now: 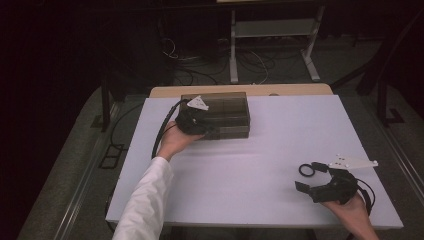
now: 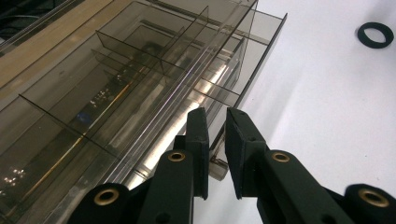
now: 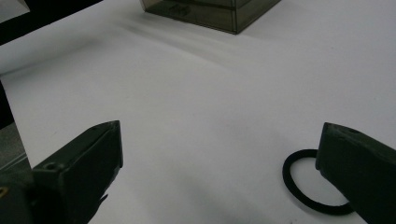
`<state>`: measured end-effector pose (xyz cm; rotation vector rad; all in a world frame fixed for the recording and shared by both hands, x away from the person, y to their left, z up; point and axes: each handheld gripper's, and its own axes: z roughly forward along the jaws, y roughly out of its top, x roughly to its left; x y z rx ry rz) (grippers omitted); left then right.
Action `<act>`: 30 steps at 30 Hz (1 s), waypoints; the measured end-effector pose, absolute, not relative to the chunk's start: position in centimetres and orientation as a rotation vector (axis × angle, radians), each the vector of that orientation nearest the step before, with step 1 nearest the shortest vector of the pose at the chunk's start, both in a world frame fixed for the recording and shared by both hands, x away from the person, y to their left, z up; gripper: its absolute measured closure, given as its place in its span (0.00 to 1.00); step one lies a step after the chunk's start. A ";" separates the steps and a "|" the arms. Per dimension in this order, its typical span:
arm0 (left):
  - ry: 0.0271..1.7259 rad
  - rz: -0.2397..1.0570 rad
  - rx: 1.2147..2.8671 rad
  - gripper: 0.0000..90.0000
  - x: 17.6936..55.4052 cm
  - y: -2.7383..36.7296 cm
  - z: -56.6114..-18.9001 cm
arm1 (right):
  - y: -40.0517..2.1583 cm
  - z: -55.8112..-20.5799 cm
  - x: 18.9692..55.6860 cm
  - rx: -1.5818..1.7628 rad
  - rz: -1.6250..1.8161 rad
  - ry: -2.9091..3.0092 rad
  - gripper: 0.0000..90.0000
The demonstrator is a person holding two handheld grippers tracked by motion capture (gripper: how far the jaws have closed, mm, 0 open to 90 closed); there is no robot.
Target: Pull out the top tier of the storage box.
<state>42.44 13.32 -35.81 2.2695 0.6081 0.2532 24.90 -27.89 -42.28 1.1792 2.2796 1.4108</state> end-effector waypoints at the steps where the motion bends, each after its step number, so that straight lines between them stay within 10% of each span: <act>1: 0.606 0.253 2.271 0.87 42.4 13.3 -35.8 | -27.9 -42.3 24.9 1.179 1.411 2.280 0.00; 30: 0.576 0.252 2.268 0.87 40.6 13.4 -36.0 | -27.8 -42.4 25.0 1.180 1.401 2.290 0.00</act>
